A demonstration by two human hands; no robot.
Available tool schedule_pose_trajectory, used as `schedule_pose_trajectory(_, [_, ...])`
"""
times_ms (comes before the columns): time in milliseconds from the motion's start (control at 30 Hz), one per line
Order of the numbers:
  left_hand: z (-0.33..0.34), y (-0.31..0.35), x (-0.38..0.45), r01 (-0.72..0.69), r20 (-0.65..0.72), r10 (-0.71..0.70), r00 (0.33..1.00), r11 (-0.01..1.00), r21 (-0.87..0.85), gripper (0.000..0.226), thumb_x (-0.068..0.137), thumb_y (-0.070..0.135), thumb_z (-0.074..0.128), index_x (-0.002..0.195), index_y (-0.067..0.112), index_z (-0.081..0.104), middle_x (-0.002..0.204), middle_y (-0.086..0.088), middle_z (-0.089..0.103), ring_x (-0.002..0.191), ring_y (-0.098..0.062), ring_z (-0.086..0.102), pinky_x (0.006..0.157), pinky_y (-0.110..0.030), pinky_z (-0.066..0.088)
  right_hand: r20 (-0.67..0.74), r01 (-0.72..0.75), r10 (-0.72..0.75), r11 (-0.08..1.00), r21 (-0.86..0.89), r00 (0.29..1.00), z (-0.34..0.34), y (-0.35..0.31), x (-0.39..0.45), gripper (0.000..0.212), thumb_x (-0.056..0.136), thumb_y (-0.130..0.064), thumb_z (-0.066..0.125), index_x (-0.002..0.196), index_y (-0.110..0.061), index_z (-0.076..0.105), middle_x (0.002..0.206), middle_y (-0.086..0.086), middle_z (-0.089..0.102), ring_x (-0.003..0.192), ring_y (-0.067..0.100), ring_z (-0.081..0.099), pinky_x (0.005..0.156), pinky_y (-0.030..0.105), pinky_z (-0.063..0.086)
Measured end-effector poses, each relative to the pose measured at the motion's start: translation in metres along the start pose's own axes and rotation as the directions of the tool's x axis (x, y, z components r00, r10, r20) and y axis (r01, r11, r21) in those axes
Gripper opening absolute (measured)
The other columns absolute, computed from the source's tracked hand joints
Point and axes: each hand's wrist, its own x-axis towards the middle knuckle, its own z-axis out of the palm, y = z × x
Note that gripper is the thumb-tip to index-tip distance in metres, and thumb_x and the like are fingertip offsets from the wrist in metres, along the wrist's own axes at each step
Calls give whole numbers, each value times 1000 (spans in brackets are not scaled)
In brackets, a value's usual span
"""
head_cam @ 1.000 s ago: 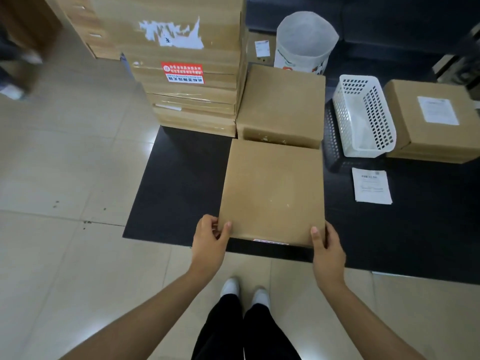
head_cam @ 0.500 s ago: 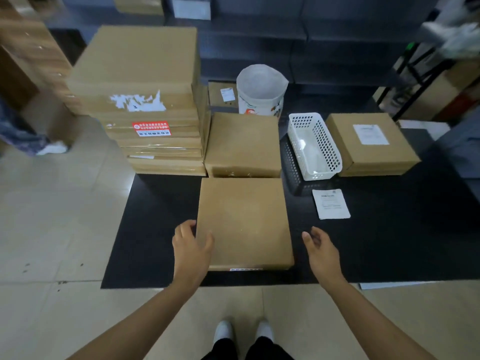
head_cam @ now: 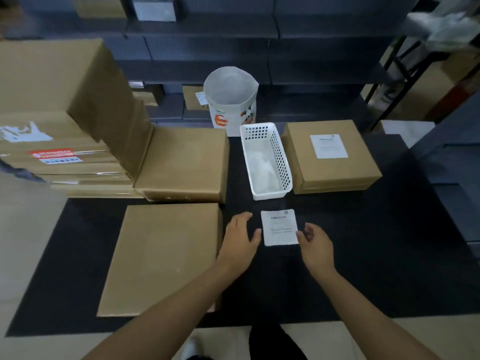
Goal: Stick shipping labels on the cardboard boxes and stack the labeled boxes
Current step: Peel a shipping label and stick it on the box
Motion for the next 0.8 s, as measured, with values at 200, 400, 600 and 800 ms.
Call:
schedule_pose_trajectory(200, [55,1,26,225,90,-232,969,971,87,41,93,19,58,131,12,47,130,-6,47,120,-18,47,102,-28,39,31,-97,101,989,-115,994,-9,25,44,37,89,-28,66,119,-10,58,118,7,58,104,19,57,85,30,49])
schedule_pose_trajectory(400, [68,-13,34,279,119,-305,945,941,192,32,93,17,55,124,11,51,124,-6,48,115,-19,47,96,-27,40,110,-164,190,965,-206,976,3,29,60,35,82,-35,73,106,-14,59,105,3,62,89,17,61,65,27,46])
schedule_pose_trajectory(600, [67,-15,48,299,117,-324,939,934,195,30,92,14,53,122,10,53,121,-7,49,111,-20,49,96,-29,41,124,-240,282,931,-274,951,4,25,70,14,88,-21,67,100,-15,66,100,1,66,78,14,59,63,25,45])
schedule_pose_trajectory(800, [63,-20,55,270,111,-296,949,942,199,27,92,13,52,119,11,54,119,-6,49,106,-19,50,91,-26,41,159,-269,284,957,-111,946,-12,22,68,19,87,-14,64,106,-11,67,94,1,65,79,12,58,68,23,45])
